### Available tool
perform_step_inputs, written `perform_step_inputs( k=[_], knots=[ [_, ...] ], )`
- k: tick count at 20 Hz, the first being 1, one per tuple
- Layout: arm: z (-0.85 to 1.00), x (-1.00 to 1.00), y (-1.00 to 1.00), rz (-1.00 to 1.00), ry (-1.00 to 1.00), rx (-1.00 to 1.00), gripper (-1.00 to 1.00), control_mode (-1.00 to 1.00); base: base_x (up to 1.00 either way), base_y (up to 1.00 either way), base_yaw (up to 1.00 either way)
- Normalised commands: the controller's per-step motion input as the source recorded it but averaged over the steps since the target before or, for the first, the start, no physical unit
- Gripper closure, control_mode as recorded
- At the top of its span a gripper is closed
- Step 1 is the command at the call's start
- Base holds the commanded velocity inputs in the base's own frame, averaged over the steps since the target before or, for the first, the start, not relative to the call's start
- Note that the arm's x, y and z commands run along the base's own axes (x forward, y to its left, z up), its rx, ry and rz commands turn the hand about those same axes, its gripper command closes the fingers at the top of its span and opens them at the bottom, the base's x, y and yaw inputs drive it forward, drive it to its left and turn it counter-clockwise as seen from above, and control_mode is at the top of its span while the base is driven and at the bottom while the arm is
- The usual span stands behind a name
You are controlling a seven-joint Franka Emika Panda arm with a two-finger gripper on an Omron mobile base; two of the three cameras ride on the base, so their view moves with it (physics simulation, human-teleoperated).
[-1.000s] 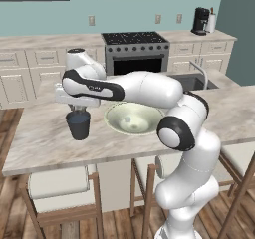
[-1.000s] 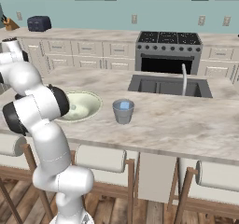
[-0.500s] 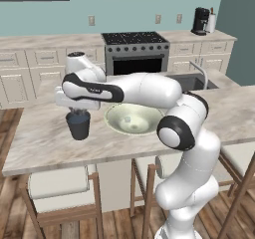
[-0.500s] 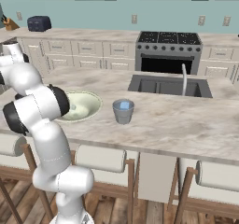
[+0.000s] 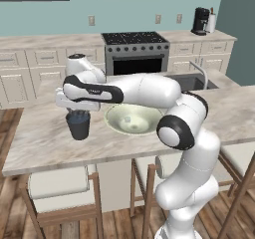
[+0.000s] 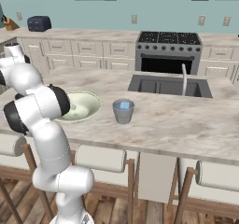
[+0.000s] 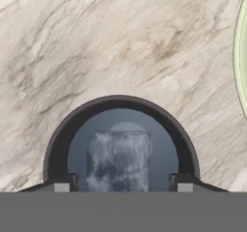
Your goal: There are four ice cubes in the ice bowl. Place two ice cubes in each glass of water.
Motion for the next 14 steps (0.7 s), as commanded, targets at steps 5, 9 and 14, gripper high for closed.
perform_step_inputs(
  k=[5,9,14],
  knots=[
    [0.08,0.00,0.05,0.00,0.00,0.00,-1.00,-1.00,0.00,0.00,0.00],
    [0.12,0.02,0.02,0.00,0.00,0.00,-1.00,-1.00,0.00,0.00,0.00],
    [0.25,-0.19,-0.36,0.00,0.00,0.00,-1.00,-1.00,0.00,0.00,0.00]
  ],
)
